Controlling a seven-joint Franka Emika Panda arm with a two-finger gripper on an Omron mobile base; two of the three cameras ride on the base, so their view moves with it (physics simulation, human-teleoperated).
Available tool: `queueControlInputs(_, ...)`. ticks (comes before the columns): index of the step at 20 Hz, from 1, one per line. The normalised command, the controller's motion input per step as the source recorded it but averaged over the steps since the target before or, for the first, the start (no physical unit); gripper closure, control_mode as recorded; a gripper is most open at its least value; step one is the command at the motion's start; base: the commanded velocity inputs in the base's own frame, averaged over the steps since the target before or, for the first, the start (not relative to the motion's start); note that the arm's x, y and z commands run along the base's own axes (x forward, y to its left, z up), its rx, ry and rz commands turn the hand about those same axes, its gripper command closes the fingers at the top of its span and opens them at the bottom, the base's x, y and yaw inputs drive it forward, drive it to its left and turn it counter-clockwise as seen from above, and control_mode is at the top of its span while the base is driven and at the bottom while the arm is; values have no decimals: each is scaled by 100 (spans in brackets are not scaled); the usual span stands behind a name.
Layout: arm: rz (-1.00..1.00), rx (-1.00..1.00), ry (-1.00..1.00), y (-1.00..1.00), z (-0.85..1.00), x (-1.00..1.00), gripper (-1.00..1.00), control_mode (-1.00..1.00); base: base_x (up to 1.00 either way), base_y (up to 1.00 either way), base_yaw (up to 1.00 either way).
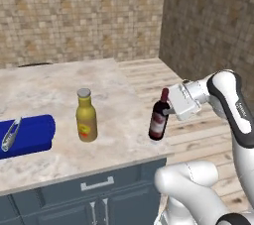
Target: Place the drinks on the dining counter in a tight cluster.
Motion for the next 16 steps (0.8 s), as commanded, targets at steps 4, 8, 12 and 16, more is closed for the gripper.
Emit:
queueControlInputs(4,0,0,0,0,0,0,100,100,66,13,-12)
queueControlInputs(8,0,0,0,0,0,0,100,100,24,29,-13)
queueControlInputs(12,0,0,0,0,0,0,100,100,0,35,-7)
queueControlInputs(16,0,0,0,0,0,0,100,100,0,3,0)
